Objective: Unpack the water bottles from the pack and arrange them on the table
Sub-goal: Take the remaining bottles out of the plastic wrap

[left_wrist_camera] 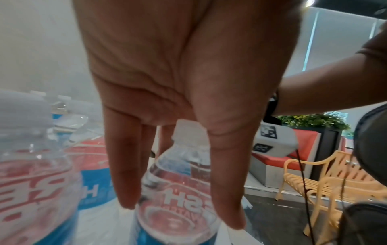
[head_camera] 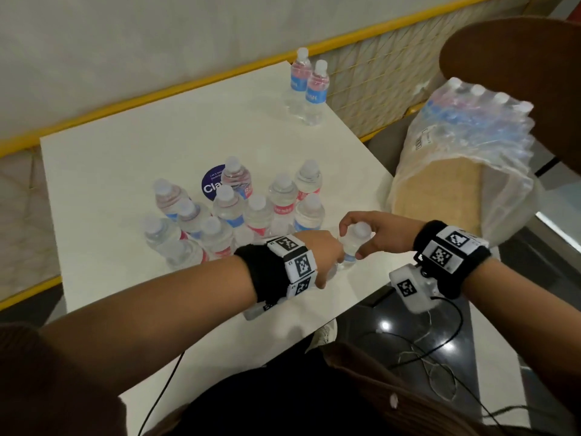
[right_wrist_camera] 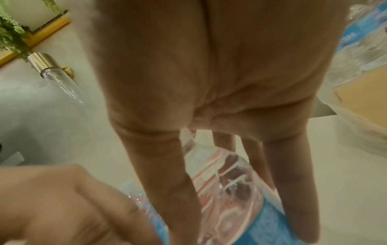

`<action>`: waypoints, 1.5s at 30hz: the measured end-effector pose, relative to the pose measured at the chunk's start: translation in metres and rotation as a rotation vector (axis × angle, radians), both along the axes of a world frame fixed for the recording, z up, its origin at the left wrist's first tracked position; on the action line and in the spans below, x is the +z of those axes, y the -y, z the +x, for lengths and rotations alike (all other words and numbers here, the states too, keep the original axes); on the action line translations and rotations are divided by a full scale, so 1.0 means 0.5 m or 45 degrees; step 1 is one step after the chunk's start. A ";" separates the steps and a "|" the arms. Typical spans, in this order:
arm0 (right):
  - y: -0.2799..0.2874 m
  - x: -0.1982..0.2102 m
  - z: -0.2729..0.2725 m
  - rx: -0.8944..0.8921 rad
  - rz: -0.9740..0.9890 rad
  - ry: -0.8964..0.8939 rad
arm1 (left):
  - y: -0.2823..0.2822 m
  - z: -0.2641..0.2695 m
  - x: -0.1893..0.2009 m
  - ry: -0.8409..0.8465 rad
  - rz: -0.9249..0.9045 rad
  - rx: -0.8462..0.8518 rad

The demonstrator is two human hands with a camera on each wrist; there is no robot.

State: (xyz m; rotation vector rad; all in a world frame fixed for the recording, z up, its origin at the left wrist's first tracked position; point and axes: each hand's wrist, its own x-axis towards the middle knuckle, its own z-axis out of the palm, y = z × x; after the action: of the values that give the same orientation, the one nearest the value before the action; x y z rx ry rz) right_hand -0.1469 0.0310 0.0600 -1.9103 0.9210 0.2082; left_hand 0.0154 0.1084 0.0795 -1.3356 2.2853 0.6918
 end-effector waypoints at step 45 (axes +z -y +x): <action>-0.271 -0.145 0.257 -0.817 0.960 0.204 | -0.098 0.508 -0.026 -1.211 0.376 1.806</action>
State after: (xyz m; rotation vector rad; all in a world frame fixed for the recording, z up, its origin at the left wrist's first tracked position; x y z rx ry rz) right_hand -0.0186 0.1666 -0.0124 -0.8767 1.0977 0.0052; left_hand 0.2695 0.1573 0.0666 -2.7243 1.1190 2.3371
